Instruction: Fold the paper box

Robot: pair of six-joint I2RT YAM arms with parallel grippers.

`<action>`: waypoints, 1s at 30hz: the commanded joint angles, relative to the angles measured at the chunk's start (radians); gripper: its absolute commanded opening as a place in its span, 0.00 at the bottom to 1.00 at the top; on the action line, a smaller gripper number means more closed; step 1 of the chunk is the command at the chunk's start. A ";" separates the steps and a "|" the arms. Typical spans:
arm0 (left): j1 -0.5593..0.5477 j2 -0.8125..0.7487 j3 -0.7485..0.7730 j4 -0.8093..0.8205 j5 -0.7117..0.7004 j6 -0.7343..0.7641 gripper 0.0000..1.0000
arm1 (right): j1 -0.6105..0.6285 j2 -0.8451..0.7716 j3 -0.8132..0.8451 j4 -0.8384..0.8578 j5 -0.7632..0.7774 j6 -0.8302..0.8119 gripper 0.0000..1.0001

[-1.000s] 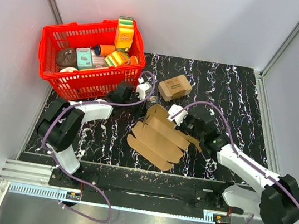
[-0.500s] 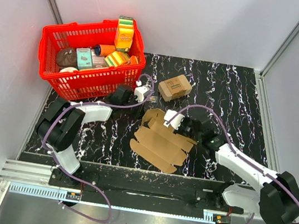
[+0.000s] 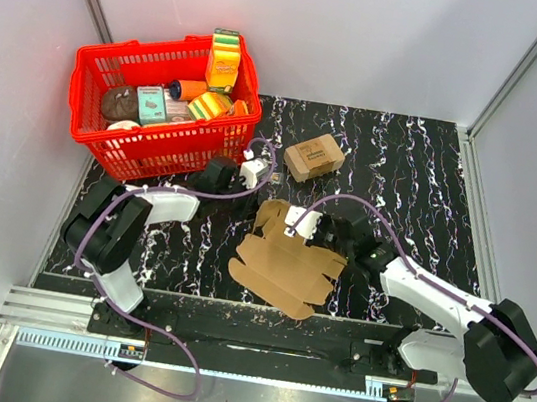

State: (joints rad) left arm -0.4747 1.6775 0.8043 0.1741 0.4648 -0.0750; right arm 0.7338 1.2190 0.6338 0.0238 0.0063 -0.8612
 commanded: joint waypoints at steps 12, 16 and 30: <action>-0.027 -0.081 -0.014 0.019 0.074 0.067 0.28 | 0.013 0.017 0.038 -0.005 0.070 -0.058 0.03; -0.027 -0.068 -0.004 0.008 0.071 0.067 0.31 | 0.012 0.010 0.038 0.016 0.083 -0.074 0.03; -0.025 -0.061 0.009 0.005 0.046 0.067 0.33 | 0.012 -0.030 -0.014 0.152 0.107 -0.170 0.02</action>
State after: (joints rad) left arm -0.4969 1.6371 0.7956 0.1562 0.5110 -0.0231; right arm 0.7361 1.2228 0.6312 0.0788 0.0902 -0.9871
